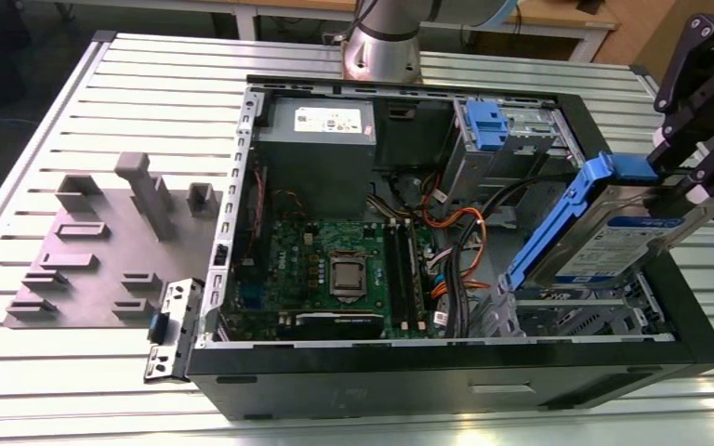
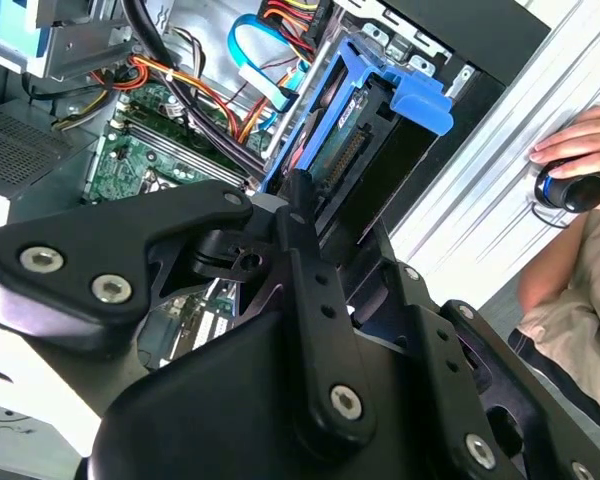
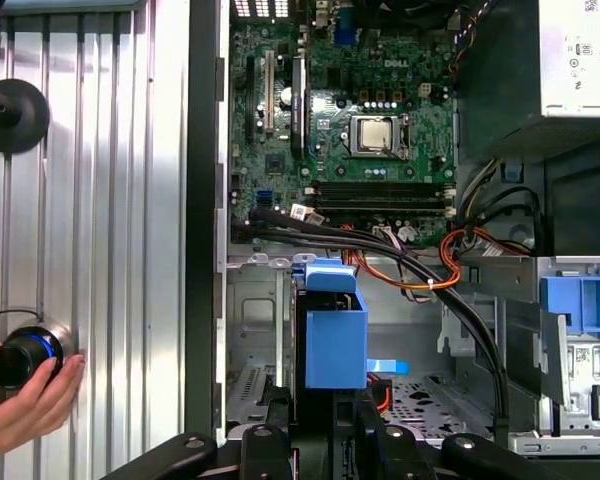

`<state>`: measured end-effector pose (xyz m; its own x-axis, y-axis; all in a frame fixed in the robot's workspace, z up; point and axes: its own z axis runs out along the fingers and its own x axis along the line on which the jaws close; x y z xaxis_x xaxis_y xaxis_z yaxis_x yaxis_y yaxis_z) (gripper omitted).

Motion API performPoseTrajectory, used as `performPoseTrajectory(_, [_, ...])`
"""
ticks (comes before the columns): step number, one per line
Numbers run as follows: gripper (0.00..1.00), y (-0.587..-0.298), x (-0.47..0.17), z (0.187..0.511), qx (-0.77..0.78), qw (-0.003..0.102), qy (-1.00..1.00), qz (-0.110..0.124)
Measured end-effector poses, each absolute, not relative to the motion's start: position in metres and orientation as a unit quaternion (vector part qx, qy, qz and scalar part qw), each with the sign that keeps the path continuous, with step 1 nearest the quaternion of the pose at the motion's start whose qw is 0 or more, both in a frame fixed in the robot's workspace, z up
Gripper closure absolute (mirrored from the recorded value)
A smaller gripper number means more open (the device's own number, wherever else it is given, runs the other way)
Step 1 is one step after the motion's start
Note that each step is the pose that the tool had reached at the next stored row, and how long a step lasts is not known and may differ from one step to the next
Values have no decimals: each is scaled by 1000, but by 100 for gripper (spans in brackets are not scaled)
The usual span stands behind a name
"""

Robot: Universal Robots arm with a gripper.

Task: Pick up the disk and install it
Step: 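Insert the disk into the insertion slot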

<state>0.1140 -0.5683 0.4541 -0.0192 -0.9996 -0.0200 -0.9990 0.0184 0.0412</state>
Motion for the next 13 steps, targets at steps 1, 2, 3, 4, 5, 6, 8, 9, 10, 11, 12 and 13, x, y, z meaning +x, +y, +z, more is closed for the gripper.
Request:
performPoseTrajectory(1, [65, -569, 114, 454, 700, 7, -714, -22])
performPoseTrajectory(2, [65, -569, 114, 454, 700, 7, -714, -22])
performPoseTrajectory(3, [65, -569, 114, 454, 700, 7, -714, -22])
performPoseTrajectory(4, [65, -569, 114, 454, 700, 7, -714, -22])
performPoseTrajectory(5, [65, -569, 114, 453, 700, 7, -714, -22])
performPoseTrajectory(6, [65, -569, 114, 453, 700, 7, -714, -22])
performPoseTrajectory(8, [65, -569, 115, 453, 700, 7, -714, -22])
performPoseTrajectory(9, [65, -569, 115, 453, 700, 7, -714, -22])
performPoseTrajectory(10, [65, -569, 115, 453, 700, 7, -714, -22])
performPoseTrajectory(11, [65, -569, 115, 453, 700, 7, -714, -22])
performPoseTrajectory(12, [65, -569, 115, 453, 700, 7, -714, -22])
performPoseTrajectory(13, [65, -569, 115, 453, 700, 7, -714, -22])
